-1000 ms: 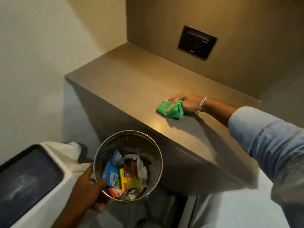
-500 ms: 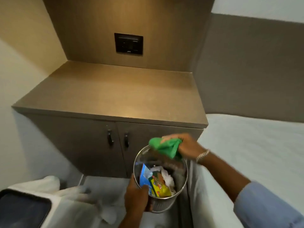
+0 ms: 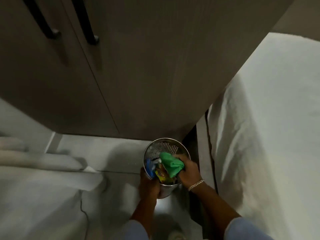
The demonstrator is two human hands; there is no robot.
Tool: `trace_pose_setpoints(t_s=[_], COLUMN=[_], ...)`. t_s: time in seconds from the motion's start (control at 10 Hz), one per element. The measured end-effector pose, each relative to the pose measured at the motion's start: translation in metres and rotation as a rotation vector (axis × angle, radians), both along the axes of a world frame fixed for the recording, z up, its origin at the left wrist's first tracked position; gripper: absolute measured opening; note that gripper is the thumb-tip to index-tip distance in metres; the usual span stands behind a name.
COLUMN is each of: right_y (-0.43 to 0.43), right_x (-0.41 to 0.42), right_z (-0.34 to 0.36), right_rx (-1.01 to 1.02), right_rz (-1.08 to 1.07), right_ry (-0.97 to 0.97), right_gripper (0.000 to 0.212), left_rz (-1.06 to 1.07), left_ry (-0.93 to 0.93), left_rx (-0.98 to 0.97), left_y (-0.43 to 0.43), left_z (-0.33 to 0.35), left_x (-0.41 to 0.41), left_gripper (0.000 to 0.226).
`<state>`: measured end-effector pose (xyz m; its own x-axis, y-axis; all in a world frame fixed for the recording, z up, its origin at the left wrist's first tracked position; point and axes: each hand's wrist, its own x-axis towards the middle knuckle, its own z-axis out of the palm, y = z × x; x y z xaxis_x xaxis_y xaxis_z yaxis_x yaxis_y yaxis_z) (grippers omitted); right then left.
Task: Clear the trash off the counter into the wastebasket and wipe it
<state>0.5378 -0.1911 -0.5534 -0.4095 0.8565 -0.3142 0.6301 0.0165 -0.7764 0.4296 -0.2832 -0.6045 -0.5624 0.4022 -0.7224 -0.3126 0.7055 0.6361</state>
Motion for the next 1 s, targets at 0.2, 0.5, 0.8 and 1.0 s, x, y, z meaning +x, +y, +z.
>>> trace_pose_setpoints(t_s=[0.2,0.5,0.8,1.0], right_y=[-0.006,-0.082,-0.205,-0.261], right_x=[0.001,-0.106,-0.326,-0.373], right_z=[-0.025,0.219,0.354,0.361], right_rx=[0.123,0.148,-1.067,-0.333], right_rz=[0.039,0.360,0.236,0.404], right_ry=[0.049,0.267,0.540,0.217], right_gripper=[0.047,0.059,0.034,0.041], left_rz=[0.032,0.614,0.853,0.736], left_ry=[-0.195,-0.479,0.071,0.490], left_rx=[0.035,0.479,0.517,-0.082], left_y=[0.028,-0.069,-0.268,-0.304], left_z=[-0.039,0.266,0.418,0.409], left_x=[-0.007,-0.098,-0.261,-0.300], left_gripper=[0.051,0.025,0.021,0.023])
